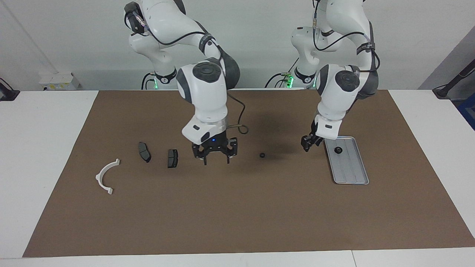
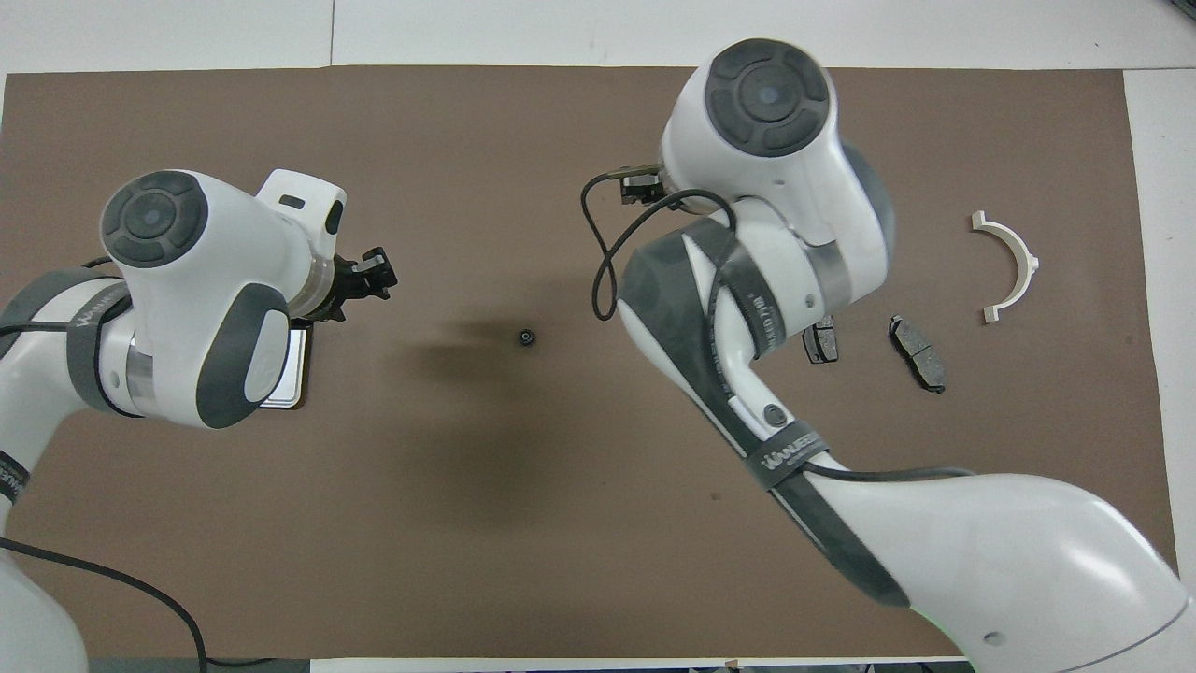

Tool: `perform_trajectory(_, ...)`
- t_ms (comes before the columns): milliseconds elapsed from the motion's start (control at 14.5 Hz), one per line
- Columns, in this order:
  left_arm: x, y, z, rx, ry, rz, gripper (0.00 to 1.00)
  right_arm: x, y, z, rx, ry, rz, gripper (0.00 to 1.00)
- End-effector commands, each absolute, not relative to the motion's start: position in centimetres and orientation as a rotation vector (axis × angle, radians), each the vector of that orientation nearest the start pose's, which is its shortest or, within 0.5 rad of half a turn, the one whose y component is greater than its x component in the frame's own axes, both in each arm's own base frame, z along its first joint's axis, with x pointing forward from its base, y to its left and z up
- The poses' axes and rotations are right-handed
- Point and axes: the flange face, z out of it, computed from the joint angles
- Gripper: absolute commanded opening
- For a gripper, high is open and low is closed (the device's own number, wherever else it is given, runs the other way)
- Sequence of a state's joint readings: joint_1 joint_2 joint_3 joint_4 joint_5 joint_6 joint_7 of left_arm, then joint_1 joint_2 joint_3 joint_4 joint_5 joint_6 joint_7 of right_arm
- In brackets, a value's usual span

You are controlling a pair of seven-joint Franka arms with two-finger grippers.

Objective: Pick bearing gear from pile to tray

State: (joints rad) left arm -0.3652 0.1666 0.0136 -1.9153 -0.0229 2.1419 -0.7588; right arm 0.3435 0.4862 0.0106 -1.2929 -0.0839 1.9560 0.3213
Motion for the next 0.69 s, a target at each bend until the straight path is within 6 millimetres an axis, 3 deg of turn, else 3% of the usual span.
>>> perform_trajectory(0,58.8,-29.0,39.7,-3.094,-0.74,-0.053,0.6,68.9,17.7,49.3,-3.149,-0.155,-0.272,0.78)
perform_trajectory(69,58.6,-32.5,37.0,-3.075,-0.717,-0.018,0.6,69.1,15.0,50.2,-3.157,-0.112,-0.272,0.8)
perform_trajectory(138,58.3,-33.7,35.3,-3.063,-0.703,-0.006,0.59,69.1,12.5,50.7,-3.168,-0.091,-0.253,0.83)
perform_trajectory(345,57.9,-33.7,34.1,-3.067,-0.686,-0.032,0.46,68.6,5.8,53.5,-3.182,-0.081,-0.264,0.95)
perform_trajectory(414,57.6,-33.7,33.4,-3.065,-0.679,-0.029,0.46,68.1,3.9,54.9,-3.183,-0.041,-0.285,0.99)
perform_trajectory(621,57.0,-33.4,32.4,-3.054,-0.67,-0.009,0.48,65.7,1.4,60.5,-3.175,0.028,-0.366,1.0)
